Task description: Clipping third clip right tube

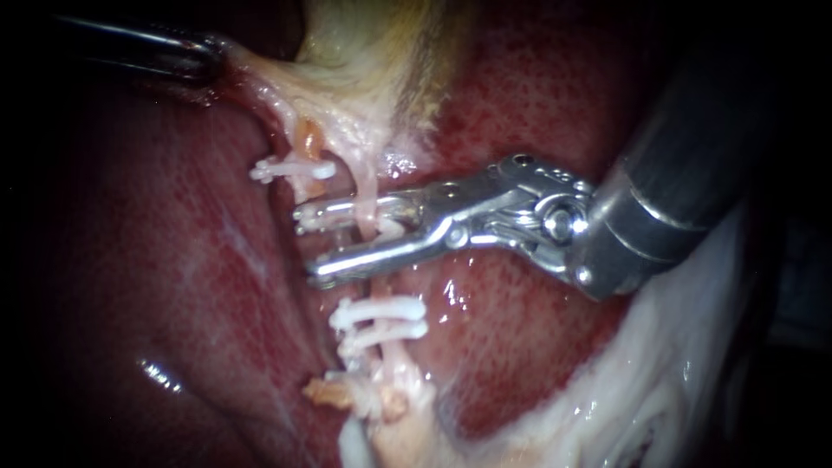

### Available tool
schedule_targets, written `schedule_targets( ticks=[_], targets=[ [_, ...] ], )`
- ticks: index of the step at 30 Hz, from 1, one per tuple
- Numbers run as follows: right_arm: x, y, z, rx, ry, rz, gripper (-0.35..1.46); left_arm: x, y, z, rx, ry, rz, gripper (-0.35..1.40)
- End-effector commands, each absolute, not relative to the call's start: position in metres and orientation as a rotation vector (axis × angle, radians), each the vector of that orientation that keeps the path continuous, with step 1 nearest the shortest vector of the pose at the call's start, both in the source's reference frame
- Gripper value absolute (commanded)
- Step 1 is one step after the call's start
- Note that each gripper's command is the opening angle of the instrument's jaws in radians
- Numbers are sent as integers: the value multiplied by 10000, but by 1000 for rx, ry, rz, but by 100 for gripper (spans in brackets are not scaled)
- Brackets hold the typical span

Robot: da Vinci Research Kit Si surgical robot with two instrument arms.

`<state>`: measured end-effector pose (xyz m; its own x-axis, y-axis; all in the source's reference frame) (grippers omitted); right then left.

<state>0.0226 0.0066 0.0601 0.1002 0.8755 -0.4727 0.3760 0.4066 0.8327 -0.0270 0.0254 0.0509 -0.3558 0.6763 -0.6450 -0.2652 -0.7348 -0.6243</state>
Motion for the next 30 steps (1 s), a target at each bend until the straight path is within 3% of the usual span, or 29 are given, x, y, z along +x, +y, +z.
schedule_targets(
  ticks=[1, 10, 16, 21, 30],
  targets=[
    [224, 65, 601, 1172, 1493, 533, 47, -270, 254, 509, -1289, -565, 2116, -35],
    [219, 67, 599, 1171, 1492, 537, 35, -269, 254, 509, -1289, -565, 2116, -35],
    [217, 68, 598, 1177, 1478, 557, 6, -269, 254, 510, -1289, -565, 2116, -35],
    [214, 69, 596, 1185, 1463, 577, -33, -269, 254, 510, -1289, -565, 2116, -35],
    [213, 69, 596, 1193, 1426, 561, -35, -269, 254, 511, -1289, -565, 2116, -35]
  ],
)
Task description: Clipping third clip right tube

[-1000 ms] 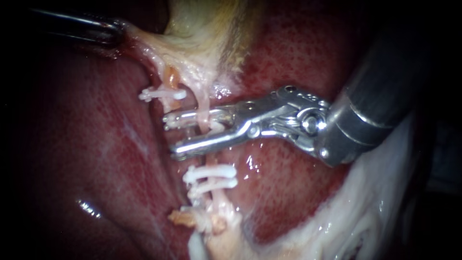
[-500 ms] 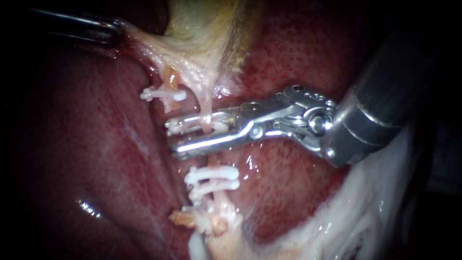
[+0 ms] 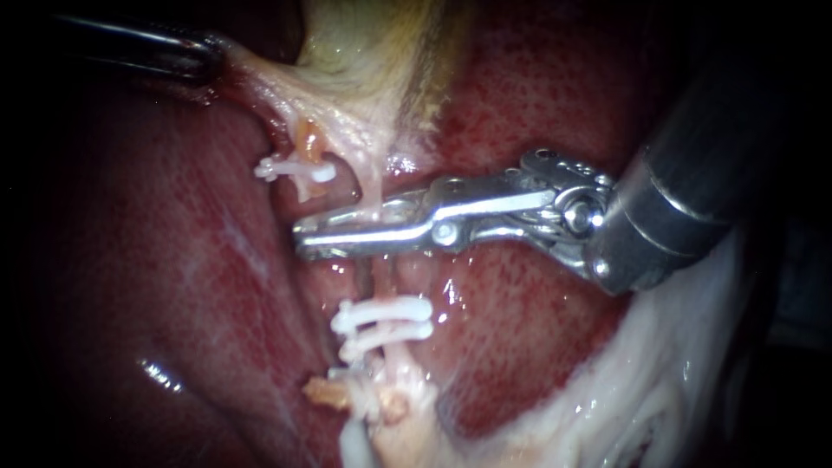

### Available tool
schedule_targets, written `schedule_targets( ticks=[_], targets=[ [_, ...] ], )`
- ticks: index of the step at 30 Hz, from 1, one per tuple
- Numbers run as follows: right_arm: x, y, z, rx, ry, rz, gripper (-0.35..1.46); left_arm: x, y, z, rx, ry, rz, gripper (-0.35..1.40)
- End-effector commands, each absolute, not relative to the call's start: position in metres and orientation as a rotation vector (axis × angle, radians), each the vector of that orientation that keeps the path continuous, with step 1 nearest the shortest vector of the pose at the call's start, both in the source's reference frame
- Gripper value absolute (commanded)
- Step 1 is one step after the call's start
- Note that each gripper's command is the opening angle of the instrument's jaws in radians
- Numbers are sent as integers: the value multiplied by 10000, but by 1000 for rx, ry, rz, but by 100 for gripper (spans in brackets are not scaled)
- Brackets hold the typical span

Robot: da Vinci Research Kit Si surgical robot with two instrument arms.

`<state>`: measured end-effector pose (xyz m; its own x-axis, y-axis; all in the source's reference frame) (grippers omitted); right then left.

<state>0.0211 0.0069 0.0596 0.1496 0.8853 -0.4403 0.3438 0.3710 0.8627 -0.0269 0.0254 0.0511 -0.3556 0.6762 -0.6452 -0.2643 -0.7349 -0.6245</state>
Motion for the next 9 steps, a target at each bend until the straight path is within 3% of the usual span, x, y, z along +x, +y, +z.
schedule_targets(
  ticks=[1, 9],
  targets=[
    [213, 69, 596, 1193, 1426, 561, -35, -269, 254, 511, -1289, -565, 2116, -35],
    [213, 70, 598, 1192, 1426, 561, -35, -269, 254, 511, -1289, -565, 2116, -35]
  ],
)
